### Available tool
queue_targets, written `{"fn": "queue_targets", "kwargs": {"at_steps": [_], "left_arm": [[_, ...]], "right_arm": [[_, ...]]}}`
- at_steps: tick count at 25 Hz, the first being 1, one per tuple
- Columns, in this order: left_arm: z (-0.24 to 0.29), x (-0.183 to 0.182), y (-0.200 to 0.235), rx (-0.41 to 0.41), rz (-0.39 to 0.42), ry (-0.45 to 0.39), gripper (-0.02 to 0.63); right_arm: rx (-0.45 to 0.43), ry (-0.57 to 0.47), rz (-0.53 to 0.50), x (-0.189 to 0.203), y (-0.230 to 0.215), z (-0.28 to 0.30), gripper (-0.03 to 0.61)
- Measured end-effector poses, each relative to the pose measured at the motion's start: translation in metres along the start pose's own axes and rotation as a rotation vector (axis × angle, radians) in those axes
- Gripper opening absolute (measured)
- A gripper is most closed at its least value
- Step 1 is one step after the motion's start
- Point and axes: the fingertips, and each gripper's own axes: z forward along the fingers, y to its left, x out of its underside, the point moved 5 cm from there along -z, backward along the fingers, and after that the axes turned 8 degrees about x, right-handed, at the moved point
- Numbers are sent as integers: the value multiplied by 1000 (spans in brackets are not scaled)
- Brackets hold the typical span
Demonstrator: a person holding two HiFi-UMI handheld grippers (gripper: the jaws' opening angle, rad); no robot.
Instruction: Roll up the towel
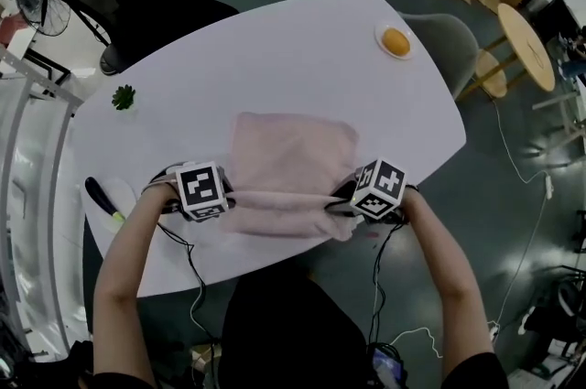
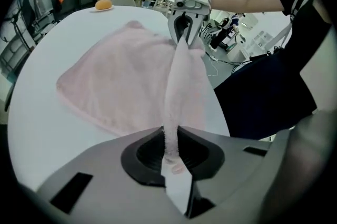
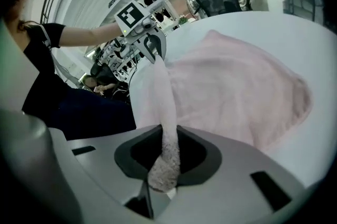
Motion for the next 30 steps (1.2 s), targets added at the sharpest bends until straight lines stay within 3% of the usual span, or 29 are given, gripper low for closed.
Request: {"fn": "queue_targets", "kwargs": {"at_steps": [5,8,14,17,22,27,30], "left_arm": [[9,-4,11,-6,44,44,74],[10,-5,13,-47,81,24,101],[3,-3,15,-232,146,-8,220],[-11,-2,16,-323,133,-55,292],[-44,-1,-13,-423,118,-155,336],[-43,0,-55,-504,179,-175,341],[-31,2,-75,-513,178,-207,341]], "right_arm": [[86,74,-68,2,-16,-1,131],[150,35,-69,9,-24,-4,193],[314,-91,-52,15,-23,-31,351],[404,-143,-59,20,-17,-50,435],[546,-228,-139,21,20,-81,439],[598,-309,-209,19,66,-80,422],[641,-318,-248,21,85,-67,410]]}}
